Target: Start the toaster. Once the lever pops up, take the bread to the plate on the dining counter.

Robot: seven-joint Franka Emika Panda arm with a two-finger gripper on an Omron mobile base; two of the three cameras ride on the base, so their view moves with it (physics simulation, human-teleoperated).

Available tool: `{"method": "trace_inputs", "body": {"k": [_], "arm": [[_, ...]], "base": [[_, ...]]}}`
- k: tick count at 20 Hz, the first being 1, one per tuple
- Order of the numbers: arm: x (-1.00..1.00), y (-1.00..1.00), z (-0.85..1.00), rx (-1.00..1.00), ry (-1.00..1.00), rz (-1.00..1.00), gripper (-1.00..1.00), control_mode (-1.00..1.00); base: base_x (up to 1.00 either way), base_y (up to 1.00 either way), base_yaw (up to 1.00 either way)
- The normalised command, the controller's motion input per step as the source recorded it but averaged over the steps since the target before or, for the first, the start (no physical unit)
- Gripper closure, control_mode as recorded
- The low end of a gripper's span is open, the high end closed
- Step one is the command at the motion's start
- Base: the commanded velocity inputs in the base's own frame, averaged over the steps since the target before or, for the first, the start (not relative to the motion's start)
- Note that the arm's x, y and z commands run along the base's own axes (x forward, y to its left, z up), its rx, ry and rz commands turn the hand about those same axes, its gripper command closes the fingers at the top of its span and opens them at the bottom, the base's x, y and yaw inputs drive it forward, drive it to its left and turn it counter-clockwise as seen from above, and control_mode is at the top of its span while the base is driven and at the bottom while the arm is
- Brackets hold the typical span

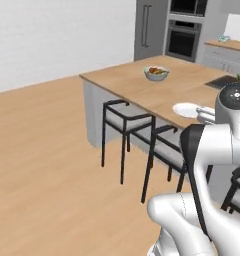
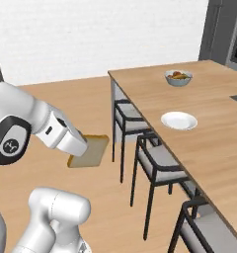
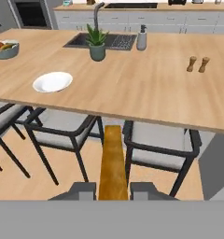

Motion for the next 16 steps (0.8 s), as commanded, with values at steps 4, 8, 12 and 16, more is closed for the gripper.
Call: {"method": "trace_inputs", "body": {"k": [4, 8, 12, 16], "arm": [[0.0, 0.0, 0.0, 0.0, 0.0, 0.0, 1.0, 1.0], [0.0, 0.0, 0.0, 0.0, 0.0, 0.0, 1.0, 1.0], [0.0, 0.0, 0.0, 0.0, 0.0, 0.0, 1.0, 1.0], [0.0, 0.0, 0.0, 0.0, 0.0, 0.0, 1.0, 1.0]], "base": [[0.73, 0.88, -0.6], [0.84, 0.71, -0.61], [0.82, 0.55, -0.59], [0.66, 0.48, -0.59]]}}
